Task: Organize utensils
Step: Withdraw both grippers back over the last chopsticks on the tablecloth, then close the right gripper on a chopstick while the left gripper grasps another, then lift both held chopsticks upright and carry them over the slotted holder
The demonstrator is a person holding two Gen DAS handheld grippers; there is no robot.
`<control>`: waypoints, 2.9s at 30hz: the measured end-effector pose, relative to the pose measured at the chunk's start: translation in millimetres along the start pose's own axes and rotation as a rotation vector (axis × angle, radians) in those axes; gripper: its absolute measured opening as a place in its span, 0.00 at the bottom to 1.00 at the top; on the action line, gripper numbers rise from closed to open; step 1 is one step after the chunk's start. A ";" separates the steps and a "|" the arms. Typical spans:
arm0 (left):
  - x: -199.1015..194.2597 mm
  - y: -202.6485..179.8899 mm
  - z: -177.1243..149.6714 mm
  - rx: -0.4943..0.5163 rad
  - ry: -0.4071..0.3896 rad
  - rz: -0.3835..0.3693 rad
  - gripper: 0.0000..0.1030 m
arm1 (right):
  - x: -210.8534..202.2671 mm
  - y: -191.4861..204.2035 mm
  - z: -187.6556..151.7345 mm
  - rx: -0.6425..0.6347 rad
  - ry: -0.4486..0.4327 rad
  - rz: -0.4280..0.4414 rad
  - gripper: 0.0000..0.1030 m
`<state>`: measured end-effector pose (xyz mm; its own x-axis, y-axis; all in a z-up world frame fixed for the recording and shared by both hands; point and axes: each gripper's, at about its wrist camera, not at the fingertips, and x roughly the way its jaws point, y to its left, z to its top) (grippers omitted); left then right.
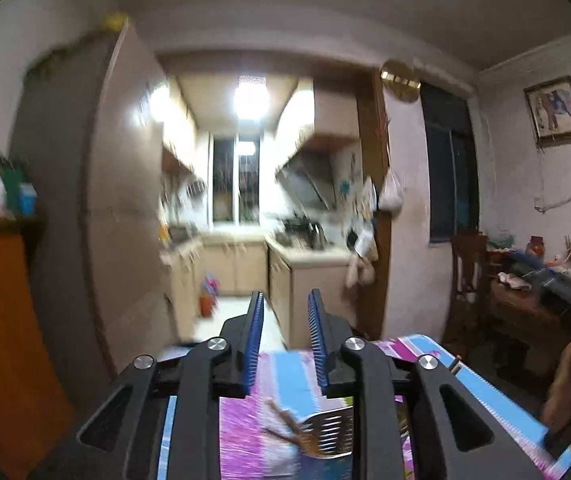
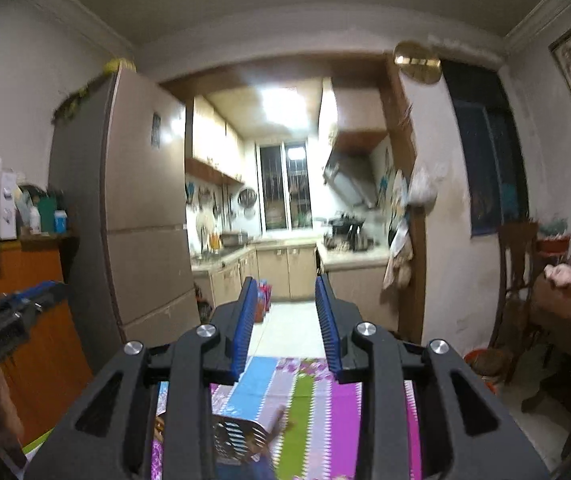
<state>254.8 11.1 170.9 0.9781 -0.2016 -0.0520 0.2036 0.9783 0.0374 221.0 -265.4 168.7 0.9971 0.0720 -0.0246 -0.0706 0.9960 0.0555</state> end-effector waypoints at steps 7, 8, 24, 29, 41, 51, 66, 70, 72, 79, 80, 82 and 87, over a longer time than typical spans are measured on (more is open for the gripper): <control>-132.1 -5.6 -60.0 0.213 0.121 -0.044 0.25 | -154.4 -60.4 -30.9 -0.142 0.073 -0.110 0.53; -143.5 -7.1 -75.8 0.226 0.157 -0.055 0.25 | -169.6 -65.3 -43.8 -0.156 0.113 -0.130 0.55; -244.1 -58.3 -276.1 0.171 0.527 -0.116 0.36 | -262.4 -28.8 -265.3 -0.003 0.595 -0.235 0.56; -228.3 -58.7 -286.7 0.152 0.547 -0.104 0.36 | -262.4 -8.2 -269.4 -0.097 0.560 -0.241 0.55; -225.2 -62.8 -292.7 0.138 0.501 -0.121 0.14 | -244.4 -5.8 -283.4 -0.118 0.566 -0.264 0.15; -225.8 -62.3 -296.2 0.128 0.479 -0.147 0.09 | -244.8 -17.1 -285.2 -0.001 0.538 -0.225 0.10; -229.9 -57.4 -295.3 0.118 0.468 -0.145 0.07 | -258.0 -25.6 -283.2 0.093 0.504 -0.214 0.05; -237.2 -56.5 -283.7 0.157 0.432 -0.104 0.07 | -263.3 -19.4 -270.7 0.048 0.470 -0.218 0.05; -241.3 -55.6 -275.1 0.172 0.407 -0.095 0.07 | -265.0 -16.3 -263.8 0.027 0.452 -0.217 0.05; -250.9 -40.0 -229.9 0.159 0.313 -0.082 0.07 | -266.8 -0.8 -222.6 -0.084 0.336 -0.186 0.05; -251.6 -37.9 -224.2 0.157 0.300 -0.080 0.07 | -265.2 0.2 -217.3 -0.090 0.325 -0.177 0.05; -251.9 -34.9 -213.7 0.151 0.277 -0.079 0.07 | -261.9 1.0 -206.5 -0.102 0.300 -0.160 0.05; -242.6 -22.9 -185.5 0.111 0.251 -0.081 0.07 | -250.6 -3.9 -181.0 -0.094 0.262 -0.117 0.05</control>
<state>4.8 46.4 -2.5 0.9197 -0.2478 -0.3045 0.2981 0.9455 0.1309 -33.8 -277.6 -6.0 0.9581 -0.0440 -0.2830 0.0296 0.9981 -0.0548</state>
